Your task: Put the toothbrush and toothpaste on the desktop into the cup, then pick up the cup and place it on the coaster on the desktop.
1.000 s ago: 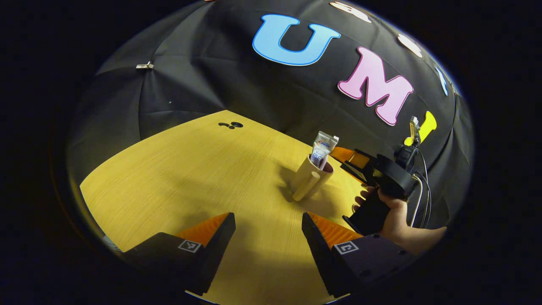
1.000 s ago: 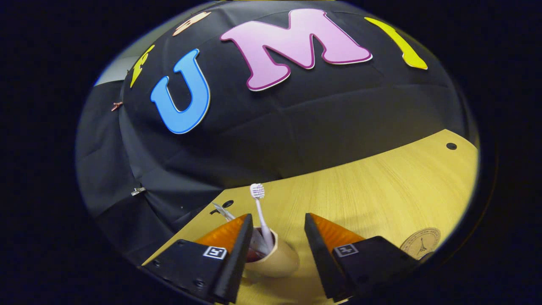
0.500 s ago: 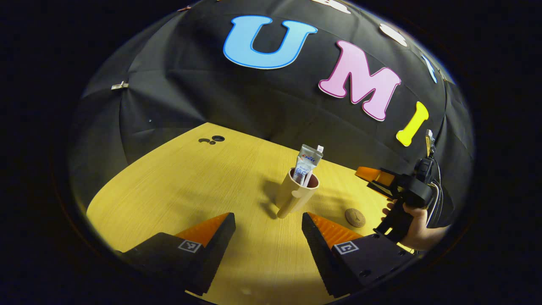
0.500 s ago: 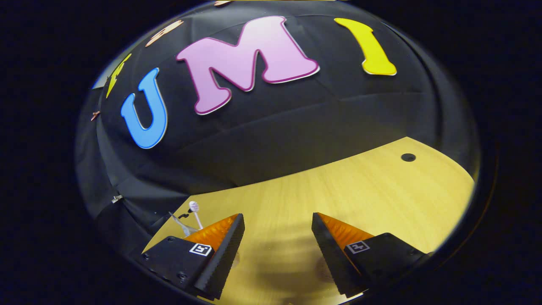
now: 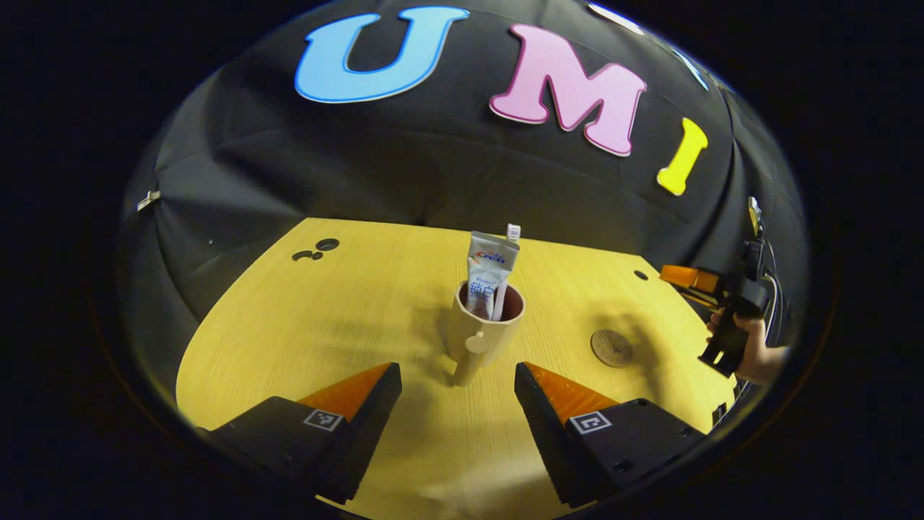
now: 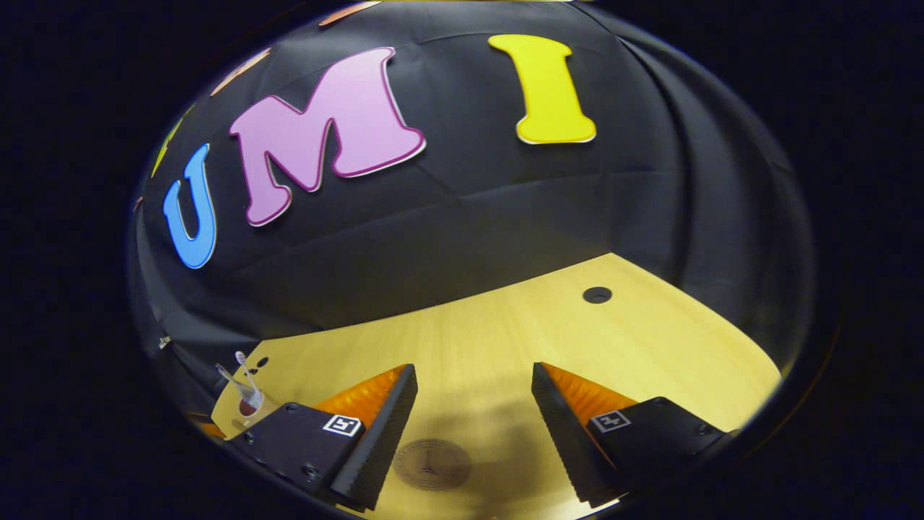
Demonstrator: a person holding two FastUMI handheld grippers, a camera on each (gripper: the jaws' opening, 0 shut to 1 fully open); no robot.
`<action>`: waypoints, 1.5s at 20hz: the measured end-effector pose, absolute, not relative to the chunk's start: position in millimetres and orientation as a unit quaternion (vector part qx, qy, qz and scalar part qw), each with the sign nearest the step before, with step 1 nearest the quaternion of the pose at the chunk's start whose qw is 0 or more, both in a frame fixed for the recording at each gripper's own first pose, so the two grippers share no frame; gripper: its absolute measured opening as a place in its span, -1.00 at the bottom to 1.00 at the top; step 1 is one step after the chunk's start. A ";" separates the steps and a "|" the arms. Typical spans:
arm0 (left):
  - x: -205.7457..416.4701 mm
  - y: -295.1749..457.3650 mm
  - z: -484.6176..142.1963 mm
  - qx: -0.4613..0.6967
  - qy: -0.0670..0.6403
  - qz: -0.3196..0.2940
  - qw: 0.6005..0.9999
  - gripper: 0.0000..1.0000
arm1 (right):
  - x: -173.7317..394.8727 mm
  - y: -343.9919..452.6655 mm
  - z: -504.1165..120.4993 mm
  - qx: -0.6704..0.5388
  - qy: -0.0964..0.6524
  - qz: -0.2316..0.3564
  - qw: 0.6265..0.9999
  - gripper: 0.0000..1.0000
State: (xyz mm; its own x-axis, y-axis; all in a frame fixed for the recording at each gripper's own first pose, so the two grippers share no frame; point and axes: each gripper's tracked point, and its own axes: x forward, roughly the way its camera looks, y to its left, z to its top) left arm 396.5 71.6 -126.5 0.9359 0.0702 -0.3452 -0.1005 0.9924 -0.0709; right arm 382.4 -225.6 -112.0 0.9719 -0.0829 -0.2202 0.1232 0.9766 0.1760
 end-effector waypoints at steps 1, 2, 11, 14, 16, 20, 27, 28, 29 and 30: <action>403.9 70.5 -133.3 -0.039 0.190 0.039 0.980 0.95 | 380.1 -240.5 -115.6 0.092 0.111 -0.066 0.987 0.96; 409.6 70.0 -137.1 -0.034 0.201 0.036 0.978 0.96 | 377.7 -252.5 -119.6 0.090 0.116 -0.078 0.986 0.96; 464.4 72.8 -164.0 0.016 0.312 0.020 0.950 0.96 | 344.2 -307.3 -163.0 0.095 0.168 -0.107 0.975 0.97; 475.5 70.0 -168.3 0.029 0.340 0.007 0.940 0.95 | 336.6 -313.9 -175.3 0.100 0.182 -0.112 0.972 0.97; 479.8 69.5 -169.3 0.032 0.356 0.003 0.934 0.87 | 334.0 -321.0 -181.4 0.104 0.187 -0.118 0.970 0.96; 482.7 67.7 -172.8 0.031 0.388 0.003 0.921 0.52 | 327.8 -322.6 -195.6 0.109 0.201 -0.120 0.966 0.97; 483.4 58.1 -178.0 0.035 0.411 0.010 0.911 -0.48 | 304.2 -309.6 -219.4 0.121 0.230 -0.103 0.960 0.96; 483.5 58.5 -177.6 0.035 0.410 0.012 0.911 -0.30 | 300.6 -311.0 -221.0 0.122 0.233 -0.104 0.959 0.96; 483.4 58.0 -177.7 0.030 0.406 0.015 0.913 -0.41 | 297.9 -312.8 -221.8 0.122 0.235 -0.104 0.958 0.97; 483.2 57.9 -178.1 0.024 0.404 0.019 0.914 -0.43 | 296.4 -315.2 -221.7 0.123 0.236 -0.106 0.958 0.97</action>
State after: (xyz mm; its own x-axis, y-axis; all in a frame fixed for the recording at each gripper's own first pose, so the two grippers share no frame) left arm 483.2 57.9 -178.1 0.6732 0.0541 -0.7375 -0.0147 0.9981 0.0598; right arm 296.4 -315.2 -221.7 0.8659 -0.1446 -0.4788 0.2611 0.9472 0.1862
